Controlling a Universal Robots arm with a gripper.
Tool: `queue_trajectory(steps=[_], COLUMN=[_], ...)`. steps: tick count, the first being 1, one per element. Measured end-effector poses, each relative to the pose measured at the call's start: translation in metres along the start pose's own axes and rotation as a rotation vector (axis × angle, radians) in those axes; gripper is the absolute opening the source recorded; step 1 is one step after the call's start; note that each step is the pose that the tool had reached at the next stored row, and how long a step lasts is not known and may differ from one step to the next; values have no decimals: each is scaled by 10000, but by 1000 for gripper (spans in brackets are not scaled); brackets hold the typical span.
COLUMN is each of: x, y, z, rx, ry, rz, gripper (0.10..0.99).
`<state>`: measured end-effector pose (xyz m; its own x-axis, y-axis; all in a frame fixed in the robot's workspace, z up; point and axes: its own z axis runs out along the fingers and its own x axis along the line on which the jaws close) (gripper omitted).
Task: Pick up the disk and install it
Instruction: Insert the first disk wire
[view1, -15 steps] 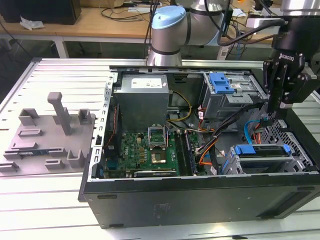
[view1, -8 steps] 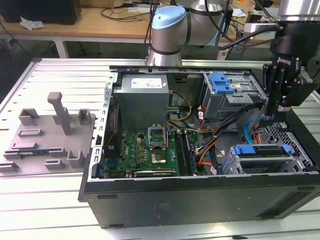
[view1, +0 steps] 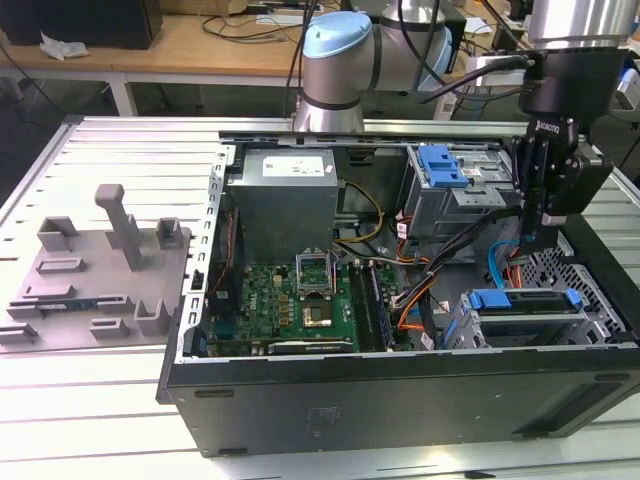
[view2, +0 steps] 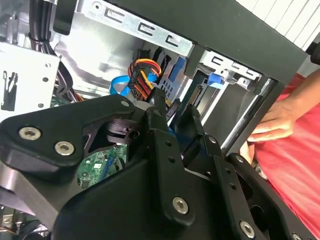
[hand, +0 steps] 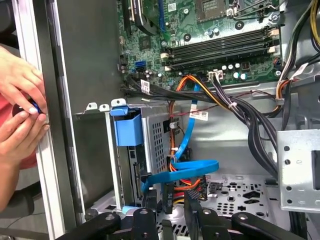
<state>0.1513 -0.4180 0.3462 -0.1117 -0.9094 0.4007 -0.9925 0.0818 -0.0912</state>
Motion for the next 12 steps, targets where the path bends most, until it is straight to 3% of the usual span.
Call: queue_trajectory(steps=[2,7,12], x=[-10,-66,-74], y=[10,38,39], z=[-4,11,10], rx=[11,-11,-17], ry=[161,327,341], rz=[8,106,121], gripper=[353,353,353])
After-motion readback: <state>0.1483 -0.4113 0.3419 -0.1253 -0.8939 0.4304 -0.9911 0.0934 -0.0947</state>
